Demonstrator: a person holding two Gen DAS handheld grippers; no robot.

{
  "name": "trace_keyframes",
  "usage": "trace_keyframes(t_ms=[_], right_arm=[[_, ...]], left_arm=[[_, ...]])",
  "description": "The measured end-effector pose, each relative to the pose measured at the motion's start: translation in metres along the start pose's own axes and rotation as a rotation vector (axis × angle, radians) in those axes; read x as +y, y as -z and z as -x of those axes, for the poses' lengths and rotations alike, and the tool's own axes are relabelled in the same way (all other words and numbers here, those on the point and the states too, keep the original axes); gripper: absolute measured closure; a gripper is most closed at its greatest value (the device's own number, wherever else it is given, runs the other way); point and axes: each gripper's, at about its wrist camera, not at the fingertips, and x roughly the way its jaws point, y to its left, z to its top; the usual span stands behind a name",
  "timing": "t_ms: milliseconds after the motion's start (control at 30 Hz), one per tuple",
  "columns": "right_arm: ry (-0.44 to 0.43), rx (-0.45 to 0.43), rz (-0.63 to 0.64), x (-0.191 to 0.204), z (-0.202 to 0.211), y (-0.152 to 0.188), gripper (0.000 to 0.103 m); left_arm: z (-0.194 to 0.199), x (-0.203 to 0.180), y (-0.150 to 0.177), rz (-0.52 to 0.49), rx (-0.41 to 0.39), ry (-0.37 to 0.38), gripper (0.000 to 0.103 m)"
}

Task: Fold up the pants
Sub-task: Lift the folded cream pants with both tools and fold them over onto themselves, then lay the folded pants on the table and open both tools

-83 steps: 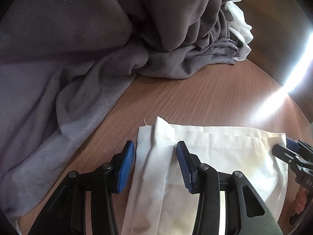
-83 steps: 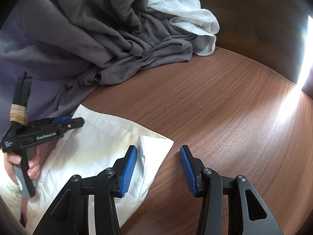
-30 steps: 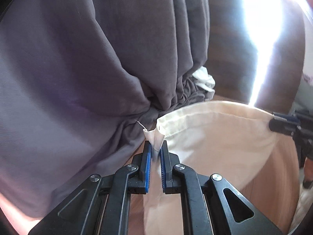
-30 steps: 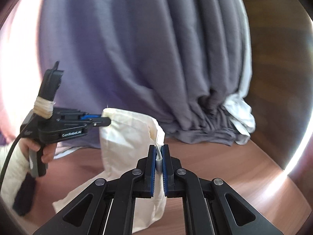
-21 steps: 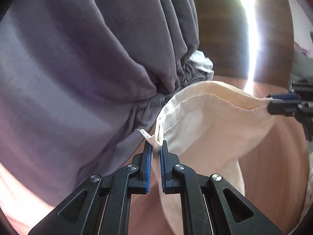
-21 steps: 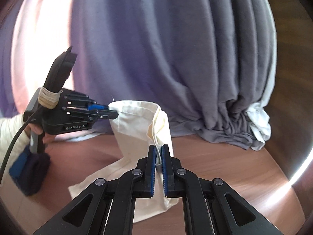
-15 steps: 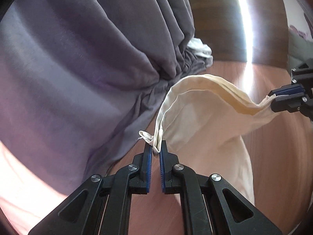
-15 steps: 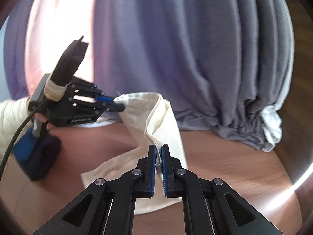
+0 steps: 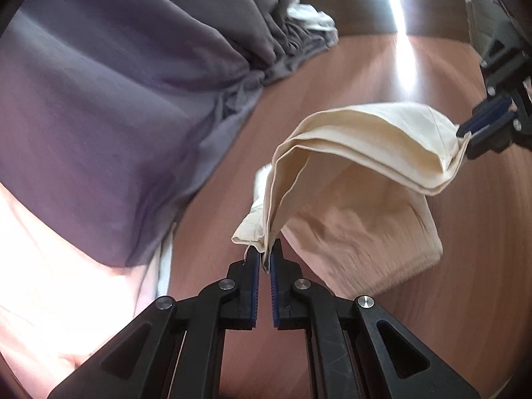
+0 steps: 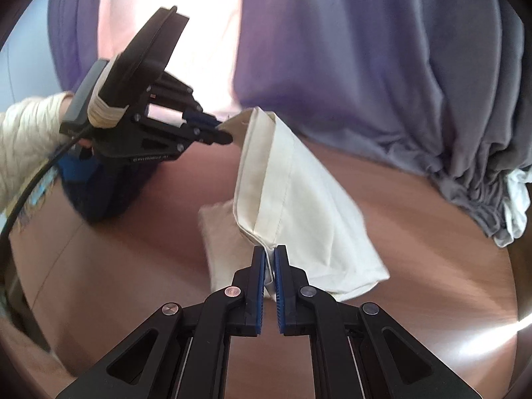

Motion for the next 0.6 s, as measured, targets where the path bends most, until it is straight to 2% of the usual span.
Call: trace_keyframes(t_ms=[167, 367, 433, 500, 600], right_arm=[[-0.030, 0.067, 0.045, 0.005, -0.003, 0.014, 0.096], [-0.054, 0.130, 0.058, 0.005, -0.011, 0.025, 0.096], [-0.057, 0.174, 0.054, 0.003, -0.018, 0.026, 0.095], [-0.057, 0.209, 0.056, 0.002, -0.022, 0.028, 0.094], [-0.066, 0.230, 0.066, 0.005, -0.017, 0.031, 0.090]], left_arm=[[0.000, -0.019, 0.010, -0.071, 0.045, -0.009, 0.095], [-0.007, -0.024, 0.014, -0.102, 0.117, 0.010, 0.093], [-0.005, -0.024, 0.014, -0.099, 0.133, 0.021, 0.085], [0.002, -0.026, 0.017, -0.097, 0.139, 0.026, 0.073], [0.012, -0.029, 0.020, -0.094, 0.147, 0.058, 0.061]])
